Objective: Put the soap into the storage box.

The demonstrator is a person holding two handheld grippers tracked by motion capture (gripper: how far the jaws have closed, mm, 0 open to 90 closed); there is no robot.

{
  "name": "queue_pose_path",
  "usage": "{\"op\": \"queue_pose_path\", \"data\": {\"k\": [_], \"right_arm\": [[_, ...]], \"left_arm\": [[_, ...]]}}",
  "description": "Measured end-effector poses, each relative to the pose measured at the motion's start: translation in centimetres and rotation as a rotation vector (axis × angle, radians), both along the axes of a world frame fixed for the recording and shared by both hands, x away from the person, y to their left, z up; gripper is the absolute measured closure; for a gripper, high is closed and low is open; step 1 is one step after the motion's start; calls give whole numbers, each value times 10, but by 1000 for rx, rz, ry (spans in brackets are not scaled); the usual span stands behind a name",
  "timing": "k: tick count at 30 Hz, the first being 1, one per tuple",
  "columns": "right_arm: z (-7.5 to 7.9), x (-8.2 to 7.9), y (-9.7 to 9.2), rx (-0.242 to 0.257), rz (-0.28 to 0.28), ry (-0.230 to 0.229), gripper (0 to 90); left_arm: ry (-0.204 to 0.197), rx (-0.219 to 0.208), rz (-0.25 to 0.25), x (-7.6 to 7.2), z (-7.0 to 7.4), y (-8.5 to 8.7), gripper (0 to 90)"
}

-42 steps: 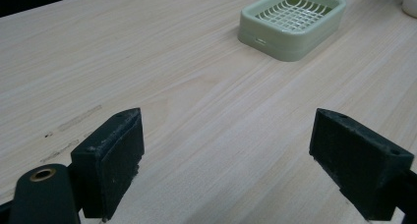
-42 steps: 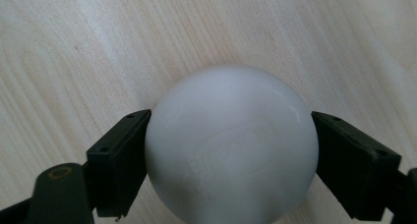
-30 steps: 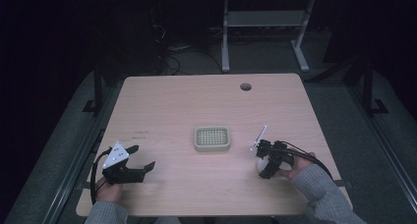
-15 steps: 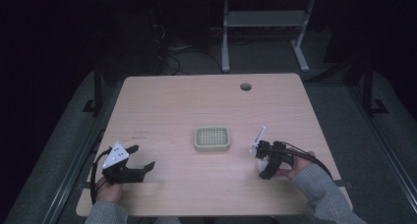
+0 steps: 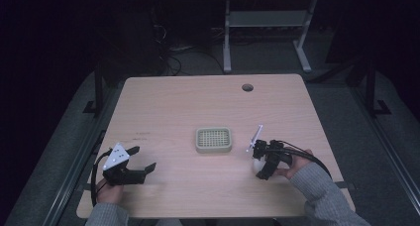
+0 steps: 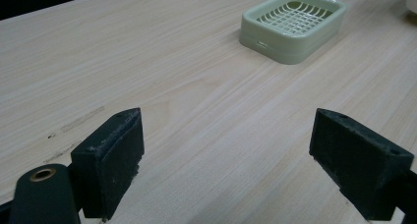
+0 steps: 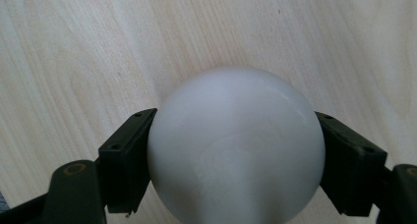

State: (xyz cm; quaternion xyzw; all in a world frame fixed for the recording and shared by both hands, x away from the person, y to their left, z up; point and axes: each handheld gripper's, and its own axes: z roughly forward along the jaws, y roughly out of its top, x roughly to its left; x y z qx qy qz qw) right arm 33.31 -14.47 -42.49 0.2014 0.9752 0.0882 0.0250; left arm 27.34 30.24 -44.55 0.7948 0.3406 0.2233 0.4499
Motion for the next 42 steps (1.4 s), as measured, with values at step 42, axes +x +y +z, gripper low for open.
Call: {"op": "queue_pose_path", "data": {"k": [42], "right_arm": [[30, 23, 30, 28, 55, -12, 230]], "left_arm": [[-5, -12, 7, 0, 0, 1, 128]]}}
